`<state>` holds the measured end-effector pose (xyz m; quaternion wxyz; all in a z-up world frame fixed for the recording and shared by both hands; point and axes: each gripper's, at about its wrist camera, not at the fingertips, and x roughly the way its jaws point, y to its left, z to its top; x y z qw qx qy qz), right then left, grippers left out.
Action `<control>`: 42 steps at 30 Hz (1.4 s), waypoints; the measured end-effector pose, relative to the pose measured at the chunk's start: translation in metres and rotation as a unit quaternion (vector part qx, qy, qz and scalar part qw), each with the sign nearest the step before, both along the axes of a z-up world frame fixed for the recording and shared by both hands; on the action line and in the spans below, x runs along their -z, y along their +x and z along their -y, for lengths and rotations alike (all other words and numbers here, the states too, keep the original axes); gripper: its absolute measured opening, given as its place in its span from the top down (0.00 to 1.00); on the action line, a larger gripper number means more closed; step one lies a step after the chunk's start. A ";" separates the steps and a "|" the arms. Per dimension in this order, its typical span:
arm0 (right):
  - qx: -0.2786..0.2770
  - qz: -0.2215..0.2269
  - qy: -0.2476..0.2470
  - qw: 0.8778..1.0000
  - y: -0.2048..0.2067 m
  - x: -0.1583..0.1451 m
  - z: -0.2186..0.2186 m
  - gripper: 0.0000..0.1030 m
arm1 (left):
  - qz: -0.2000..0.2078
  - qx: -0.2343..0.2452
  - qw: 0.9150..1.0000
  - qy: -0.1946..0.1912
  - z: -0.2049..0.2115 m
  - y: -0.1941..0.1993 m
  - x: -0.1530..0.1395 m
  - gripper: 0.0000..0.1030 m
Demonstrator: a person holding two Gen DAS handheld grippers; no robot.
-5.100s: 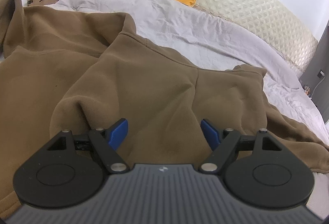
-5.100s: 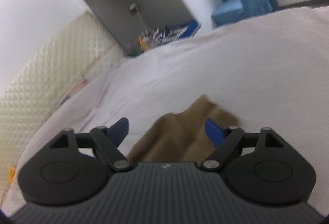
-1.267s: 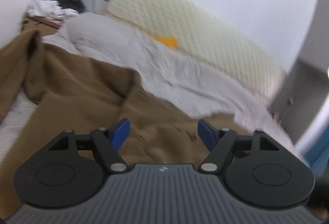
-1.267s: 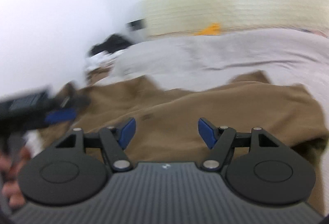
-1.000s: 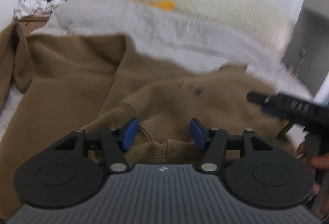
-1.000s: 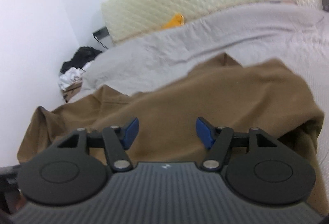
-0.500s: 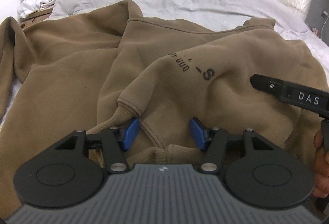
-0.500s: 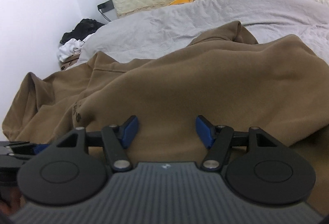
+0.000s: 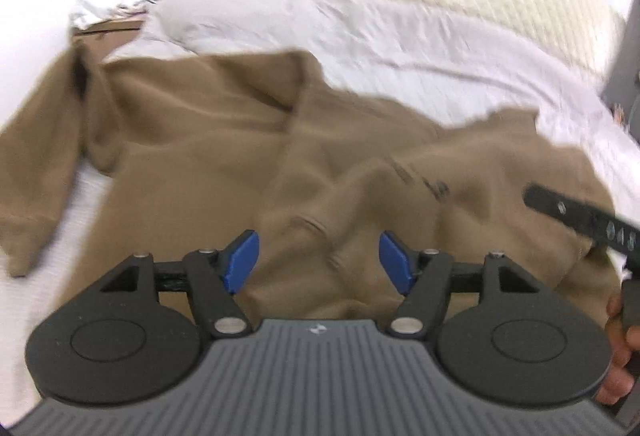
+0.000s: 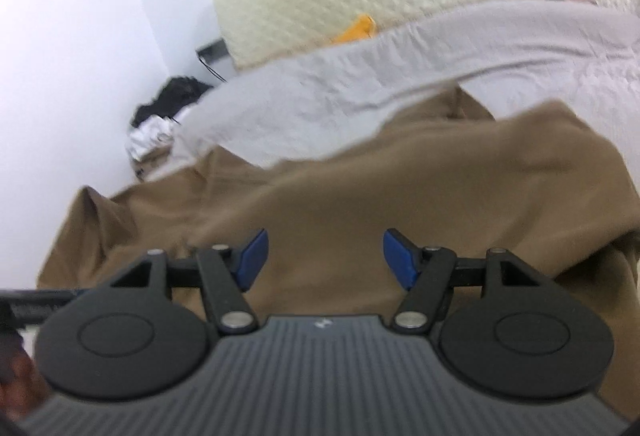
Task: Fold large clothes
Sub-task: 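Move the open left gripper to the other brown sleeve, then close the left gripper on the brown sleeve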
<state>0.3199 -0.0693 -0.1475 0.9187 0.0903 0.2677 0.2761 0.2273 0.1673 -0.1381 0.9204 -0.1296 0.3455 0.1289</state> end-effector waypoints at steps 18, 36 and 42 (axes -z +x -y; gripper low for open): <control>-0.031 -0.019 -0.040 0.999 0.001 0.019 -0.030 0.34 | 0.082 -0.296 0.924 -0.228 -0.287 -0.117 -0.013 0.15; 0.003 0.007 -0.063 0.998 0.001 0.022 -0.052 0.29 | 0.070 -0.250 0.931 -0.257 -0.345 -0.098 0.070 0.22; 0.001 0.012 -0.067 0.998 0.002 0.022 -0.053 0.29 | -0.058 -0.223 0.966 -0.119 -0.339 -0.060 0.056 0.75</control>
